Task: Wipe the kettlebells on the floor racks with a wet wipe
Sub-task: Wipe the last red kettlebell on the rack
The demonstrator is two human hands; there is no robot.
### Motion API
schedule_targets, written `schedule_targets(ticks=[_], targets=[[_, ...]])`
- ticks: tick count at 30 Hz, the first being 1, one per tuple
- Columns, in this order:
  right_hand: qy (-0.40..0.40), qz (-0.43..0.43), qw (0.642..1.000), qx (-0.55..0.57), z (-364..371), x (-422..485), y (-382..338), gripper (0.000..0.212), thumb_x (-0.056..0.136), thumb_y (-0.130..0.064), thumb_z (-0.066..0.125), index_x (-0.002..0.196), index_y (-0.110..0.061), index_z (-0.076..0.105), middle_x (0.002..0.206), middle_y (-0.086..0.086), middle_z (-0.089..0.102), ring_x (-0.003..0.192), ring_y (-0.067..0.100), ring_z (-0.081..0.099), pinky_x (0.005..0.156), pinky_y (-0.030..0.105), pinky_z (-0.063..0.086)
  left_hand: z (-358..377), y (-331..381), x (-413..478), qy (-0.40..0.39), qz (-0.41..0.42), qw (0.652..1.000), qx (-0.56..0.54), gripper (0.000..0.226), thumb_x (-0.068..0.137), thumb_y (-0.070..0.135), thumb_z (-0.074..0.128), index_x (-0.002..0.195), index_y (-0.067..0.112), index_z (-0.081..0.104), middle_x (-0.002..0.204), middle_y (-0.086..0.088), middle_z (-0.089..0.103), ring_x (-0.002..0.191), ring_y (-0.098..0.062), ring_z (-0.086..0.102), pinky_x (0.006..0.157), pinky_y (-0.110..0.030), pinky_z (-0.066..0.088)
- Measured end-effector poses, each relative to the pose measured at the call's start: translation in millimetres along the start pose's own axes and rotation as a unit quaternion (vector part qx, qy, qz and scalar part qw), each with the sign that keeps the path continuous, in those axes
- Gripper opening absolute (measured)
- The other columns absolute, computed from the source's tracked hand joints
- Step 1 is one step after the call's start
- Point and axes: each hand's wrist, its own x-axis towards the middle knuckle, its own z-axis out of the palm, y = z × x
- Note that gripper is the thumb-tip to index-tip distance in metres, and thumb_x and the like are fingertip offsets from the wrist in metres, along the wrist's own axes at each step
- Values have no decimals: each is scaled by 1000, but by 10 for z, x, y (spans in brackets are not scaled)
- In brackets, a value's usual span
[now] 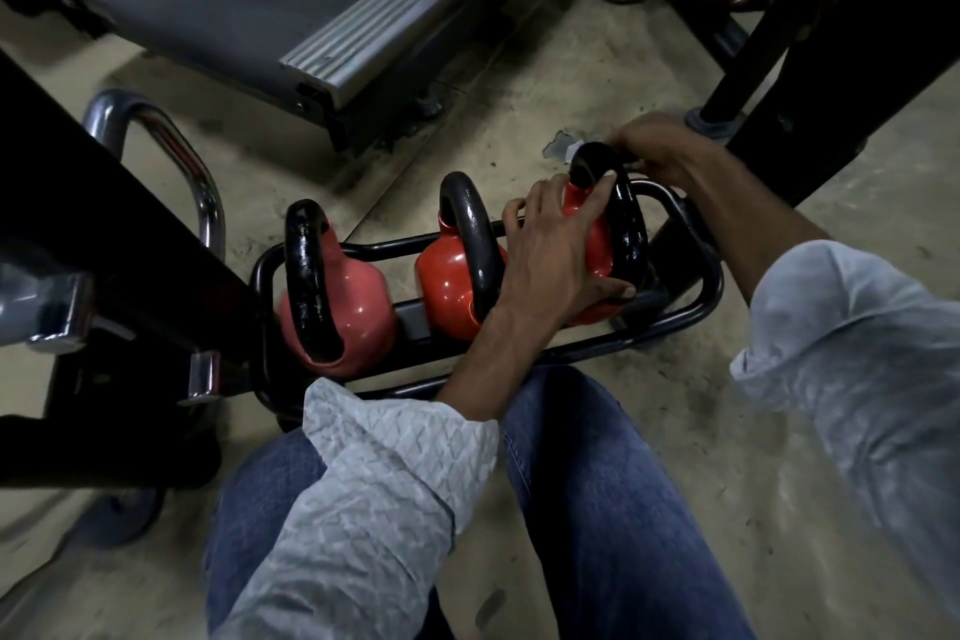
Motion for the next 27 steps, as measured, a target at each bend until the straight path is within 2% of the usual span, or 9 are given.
schedule_targets(ticks=[2, 4, 7, 9, 11, 14, 18, 23, 27], targets=[[-19, -40, 998, -37, -27, 14, -115, 17, 81, 9, 59, 74, -4, 67, 67, 2, 66, 67, 14, 63, 59, 21, 52, -8, -2, -7, 2, 1, 1000, -5, 118, 62, 67, 82, 159, 36, 23, 160, -14, 28, 147, -31, 26, 116, -50, 20], [-52, -104, 985, -128, -62, -13, -293, 17, 81, 7, 61, 82, -5, 73, 68, -2, 69, 68, 12, 63, 64, 23, 50, -9, -4, -13, 7, 0, 1000, -8, 118, 61, 68, 82, 158, 35, 24, 159, -13, 29, 146, -30, 27, 116, -50, 20], [-99, -194, 914, -342, -110, -129, -554, 14, 85, -8, 70, 92, -16, 79, 75, -8, 70, 70, 1, 60, 67, 21, 45, 8, -7, -9, 27, -19, 999, -7, 123, 54, 73, 82, 155, 27, 30, 157, -10, 34, 144, -28, 31, 115, -48, 23], [-103, -237, 880, -399, -118, -253, -601, 10, 84, -16, 75, 91, -18, 81, 75, -6, 71, 69, -1, 61, 64, 21, 44, 22, -10, -2, 39, -38, 999, 6, 129, 49, 79, 80, 152, 18, 32, 155, -10, 37, 143, -28, 35, 115, -47, 25], [-66, -276, 872, -398, -123, -399, -517, 10, 83, -18, 76, 90, -20, 82, 77, -5, 73, 70, 1, 63, 62, 19, 43, 32, -16, 4, 51, -43, 998, 10, 130, 46, 80, 79, 149, 15, 34, 153, -10, 39, 141, -28, 37, 113, -46, 26], [24, -316, 894, -317, -166, -665, -152, 10, 83, -19, 78, 92, -19, 81, 84, -8, 68, 71, -4, 60, 65, 10, 41, 35, -13, 18, 64, -37, 997, 17, 130, 45, 80, 80, 149, 16, 34, 152, -7, 40, 138, -26, 39, 111, -45, 28], [122, -277, 952, -52, -76, -1177, 513, 10, 88, -15, 76, 97, -13, 78, 94, -2, 72, 82, 2, 69, 75, 11, 52, 2, -7, 24, 31, -13, 999, -27, 131, 49, 68, 87, 157, 25, 26, 157, -12, 33, 144, -28, 32, 112, -46, 23], [205, -198, 950, 126, 252, -1593, 1149, 8, 93, -8, 70, 99, -3, 72, 95, 5, 75, 84, 8, 71, 79, 19, 54, -35, 2, 32, 9, 16, 1000, -17, 119, 54, 66, 86, 156, 34, 32, 161, -15, 26, 148, -31, 26, 114, -45, 19], [213, -157, 944, 195, 410, -1570, 1370, 10, 94, -8, 67, 101, -8, 74, 95, 6, 76, 88, 12, 69, 81, 25, 54, -39, 21, 46, 18, 9, 1000, -4, 119, 52, 68, 86, 154, 35, 35, 160, -14, 28, 148, -30, 25, 114, -46, 19]])
